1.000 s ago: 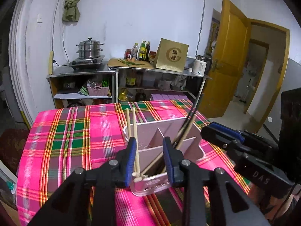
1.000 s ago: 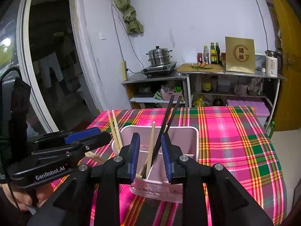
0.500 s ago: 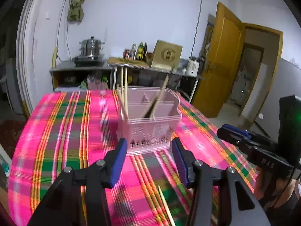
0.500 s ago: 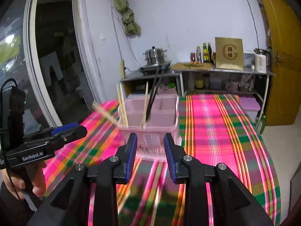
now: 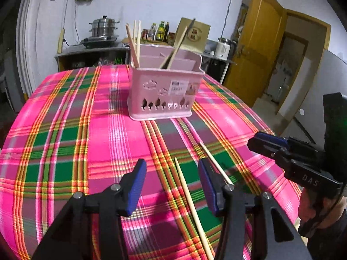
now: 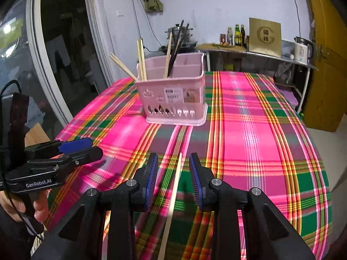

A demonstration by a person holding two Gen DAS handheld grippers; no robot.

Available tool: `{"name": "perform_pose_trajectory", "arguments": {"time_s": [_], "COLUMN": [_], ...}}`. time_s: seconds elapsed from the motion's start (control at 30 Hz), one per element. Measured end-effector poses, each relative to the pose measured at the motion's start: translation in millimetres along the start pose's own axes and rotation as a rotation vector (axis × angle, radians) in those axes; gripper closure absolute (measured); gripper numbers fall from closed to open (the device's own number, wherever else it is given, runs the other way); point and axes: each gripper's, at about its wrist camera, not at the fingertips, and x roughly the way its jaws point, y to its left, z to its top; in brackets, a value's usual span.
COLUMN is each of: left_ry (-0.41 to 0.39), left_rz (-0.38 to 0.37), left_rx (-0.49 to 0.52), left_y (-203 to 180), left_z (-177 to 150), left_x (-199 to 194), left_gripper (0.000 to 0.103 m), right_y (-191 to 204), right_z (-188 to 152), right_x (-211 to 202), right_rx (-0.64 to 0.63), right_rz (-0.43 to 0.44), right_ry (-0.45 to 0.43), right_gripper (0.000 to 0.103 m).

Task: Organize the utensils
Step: 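Lower both tools onto the last wooden chopsticks on the cloth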

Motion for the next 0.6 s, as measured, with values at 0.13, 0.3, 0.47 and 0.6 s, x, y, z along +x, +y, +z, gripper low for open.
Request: {"name": "perform_pose_trajectory", "arguments": {"time_s": [0.13, 0.3, 0.47, 0.6], "left_ry": [0.054, 0.119, 0.165, 0.195], "left_rz": [0.024, 0.029, 0.044, 0.065], "left_rx": [0.023, 0.03, 0.037, 0.045], "left_y": [-6, -10, -12, -13], "left_z": [-4, -8, -8, -8], "left_x": [15, 36, 53, 66], "left_gripper": [0.051, 0.052, 0.061, 0.071], "right_y": [0, 0, -3, -5], "right_z": [-6, -8, -9, -8], "right_x": [8, 20, 31, 40], "right_rx": [-0.001, -0.01, -0.021, -0.018], "right_rz": [-0.005, 0.0, 0.005, 0.016], "right_ry": [0.033, 0.071, 0.101, 0.121], "right_gripper": [0.073, 0.073, 0.073, 0.073]}}
